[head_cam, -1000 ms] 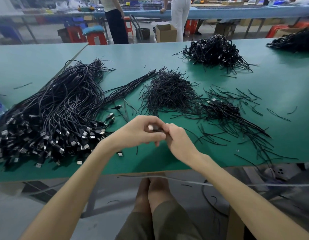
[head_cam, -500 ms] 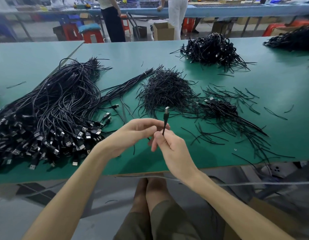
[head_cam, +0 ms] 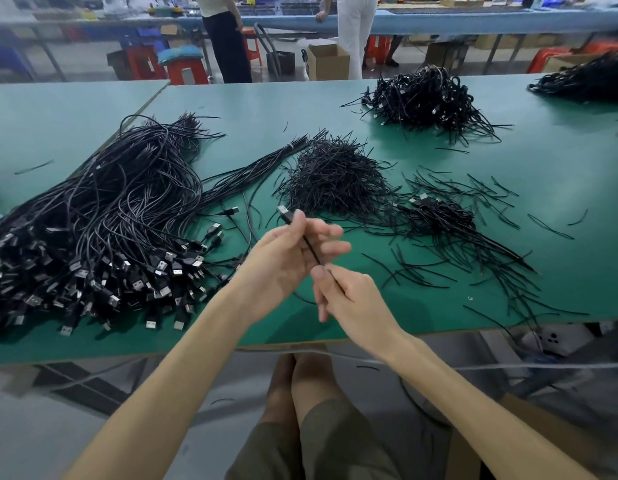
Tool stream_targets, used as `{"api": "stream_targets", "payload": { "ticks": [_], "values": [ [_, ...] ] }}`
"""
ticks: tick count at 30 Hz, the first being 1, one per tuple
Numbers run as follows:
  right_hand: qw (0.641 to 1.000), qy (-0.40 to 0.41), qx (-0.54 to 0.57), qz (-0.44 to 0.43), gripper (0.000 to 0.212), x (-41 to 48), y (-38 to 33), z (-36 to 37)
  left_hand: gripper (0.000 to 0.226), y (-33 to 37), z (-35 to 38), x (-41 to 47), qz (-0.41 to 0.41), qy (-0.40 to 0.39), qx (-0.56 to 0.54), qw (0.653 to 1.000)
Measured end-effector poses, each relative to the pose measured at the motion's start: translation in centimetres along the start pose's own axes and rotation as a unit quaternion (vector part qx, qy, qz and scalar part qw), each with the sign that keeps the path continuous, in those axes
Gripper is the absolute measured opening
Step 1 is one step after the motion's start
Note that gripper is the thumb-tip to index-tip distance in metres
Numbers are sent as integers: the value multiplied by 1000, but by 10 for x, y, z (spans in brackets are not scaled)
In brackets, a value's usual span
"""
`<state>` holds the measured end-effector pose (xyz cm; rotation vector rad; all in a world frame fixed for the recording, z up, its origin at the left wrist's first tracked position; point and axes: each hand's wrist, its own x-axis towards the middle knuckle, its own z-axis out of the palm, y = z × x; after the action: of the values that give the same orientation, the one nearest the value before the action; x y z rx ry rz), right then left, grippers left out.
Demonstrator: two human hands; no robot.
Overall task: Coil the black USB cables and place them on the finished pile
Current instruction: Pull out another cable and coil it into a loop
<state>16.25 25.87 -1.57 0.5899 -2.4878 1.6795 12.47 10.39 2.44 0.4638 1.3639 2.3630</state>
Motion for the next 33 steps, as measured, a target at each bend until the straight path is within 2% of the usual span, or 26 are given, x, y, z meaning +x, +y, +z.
{"api": "stream_targets", "payload": {
  "ticks": [2, 6, 9, 12, 14, 16, 19, 21, 22, 25, 26, 27, 29, 30, 33],
  "values": [
    [999, -25, -9, -19, 44, -4, 1, -5, 35, 5, -2, 4, 24, 14, -72, 997],
    [995, -56, -76, -44, 37, -4, 6, -22, 34, 19, 0, 3, 3, -40, -128, 991],
    [983, -62, -165, -55, 31, -1, 14, -31, 43, 26, 3, -3, 12, -59, -35, 998],
    [941, -40, -320, -104, 36, 3, 23, -47, 48, 30, 9, -9, 9, -114, 102, 988],
    [900, -11, -416, -133, 40, 8, 29, -66, 46, 29, 14, -12, -14, -167, 262, 950],
    [884, 1, -454, -112, 48, 14, 31, -79, 43, 21, 17, -14, -58, -200, 401, 892],
    [920, 17, -386, -71, 56, 21, 23, -73, 40, 6, 16, -10, -111, -146, 522, 833],
    [960, 49, -273, -44, 51, 29, 14, -65, 36, -2, 10, -2, -91, -62, 610, 784],
    [974, 70, -212, -33, 49, 31, 8, -63, 35, -4, 7, 1, -69, -22, 628, 775],
    [993, 104, -62, -6, 50, 34, -8, -56, 25, -8, 4, 5, 19, 36, 591, 805],
    [994, 101, -31, -7, 49, 33, -13, -52, 22, -10, 3, 5, 45, 46, 557, 828],
    [995, 94, -8, -12, 48, 32, -17, -47, 22, -11, 3, 6, 55, 57, 494, 866],
    [997, 69, 10, -30, 41, 29, -21, -35, 40, -12, 4, 8, 42, 74, 305, 948],
    [998, 55, 2, -39, 37, 28, -22, -29, 47, -11, 5, 9, 33, 80, 215, 973],
    [999, -2, -11, -33, 31, 22, -15, -14, 52, -3, 7, 10, 28, 98, 2, 995]
  ]
}}
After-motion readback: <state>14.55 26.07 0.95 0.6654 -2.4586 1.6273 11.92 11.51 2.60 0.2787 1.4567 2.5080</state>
